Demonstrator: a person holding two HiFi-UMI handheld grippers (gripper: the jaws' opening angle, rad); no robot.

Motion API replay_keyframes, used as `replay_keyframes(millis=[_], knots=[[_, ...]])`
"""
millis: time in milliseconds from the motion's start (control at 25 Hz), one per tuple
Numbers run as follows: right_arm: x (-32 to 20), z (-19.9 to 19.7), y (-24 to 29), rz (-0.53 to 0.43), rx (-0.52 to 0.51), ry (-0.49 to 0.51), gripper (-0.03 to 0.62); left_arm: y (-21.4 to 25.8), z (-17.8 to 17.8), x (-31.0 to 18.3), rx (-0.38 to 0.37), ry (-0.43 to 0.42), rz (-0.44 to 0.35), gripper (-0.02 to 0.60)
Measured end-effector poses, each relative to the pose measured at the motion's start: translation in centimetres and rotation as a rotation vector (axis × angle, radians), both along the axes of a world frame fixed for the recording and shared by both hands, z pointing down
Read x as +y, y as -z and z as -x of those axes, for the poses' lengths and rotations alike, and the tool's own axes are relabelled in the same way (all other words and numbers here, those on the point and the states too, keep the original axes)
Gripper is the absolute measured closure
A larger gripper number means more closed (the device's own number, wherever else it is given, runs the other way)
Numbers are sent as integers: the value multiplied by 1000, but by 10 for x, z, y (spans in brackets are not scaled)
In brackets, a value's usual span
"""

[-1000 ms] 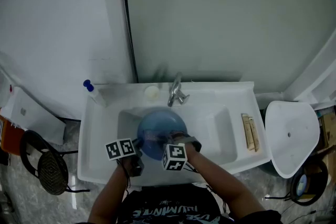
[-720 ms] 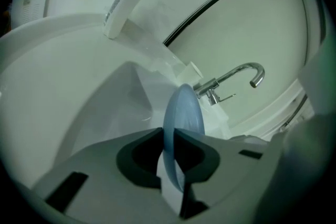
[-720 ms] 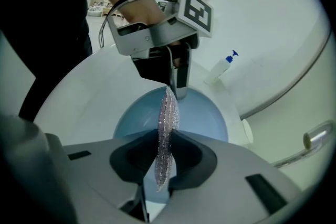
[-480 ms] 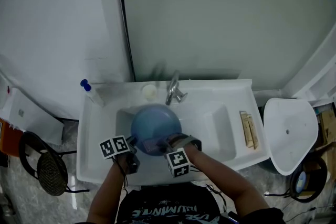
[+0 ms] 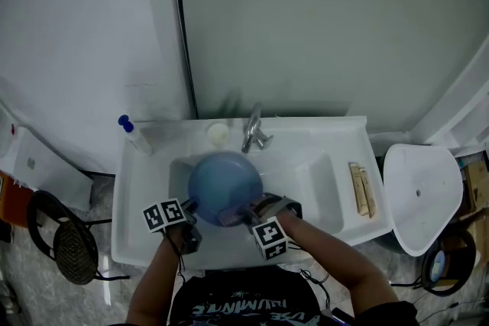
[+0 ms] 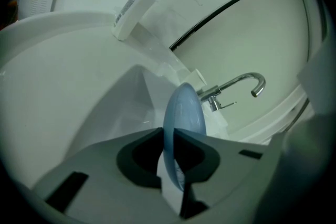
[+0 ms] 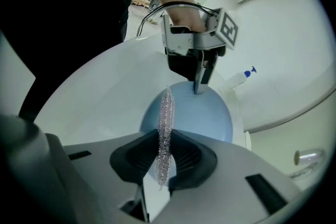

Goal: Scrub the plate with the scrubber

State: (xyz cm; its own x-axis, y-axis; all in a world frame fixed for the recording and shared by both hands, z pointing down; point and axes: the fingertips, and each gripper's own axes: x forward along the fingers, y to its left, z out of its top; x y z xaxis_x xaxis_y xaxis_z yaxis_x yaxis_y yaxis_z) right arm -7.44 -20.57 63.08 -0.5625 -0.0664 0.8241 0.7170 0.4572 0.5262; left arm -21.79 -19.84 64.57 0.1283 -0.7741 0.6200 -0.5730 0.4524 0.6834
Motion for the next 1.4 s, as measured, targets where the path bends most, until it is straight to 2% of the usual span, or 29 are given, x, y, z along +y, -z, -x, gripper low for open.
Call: replay_keyframes(millis=[200, 680, 960, 1200, 1400], knots=[[-17, 16, 24, 13, -112, -76, 517, -3, -6, 3, -7, -28, 5, 540], [-85, 51, 54, -135, -241, -307, 517, 9, -27, 6, 6, -97, -37, 540], [-88, 58, 46, -146, -233, -347, 517, 16, -33, 5, 19, -113, -77, 540], [-69, 50, 30, -102, -192, -328, 517, 15, -22, 5, 19, -87, -70, 540], [-45, 37, 15, -19, -129, -299, 516, 8, -12, 6, 38, -48, -47, 540]])
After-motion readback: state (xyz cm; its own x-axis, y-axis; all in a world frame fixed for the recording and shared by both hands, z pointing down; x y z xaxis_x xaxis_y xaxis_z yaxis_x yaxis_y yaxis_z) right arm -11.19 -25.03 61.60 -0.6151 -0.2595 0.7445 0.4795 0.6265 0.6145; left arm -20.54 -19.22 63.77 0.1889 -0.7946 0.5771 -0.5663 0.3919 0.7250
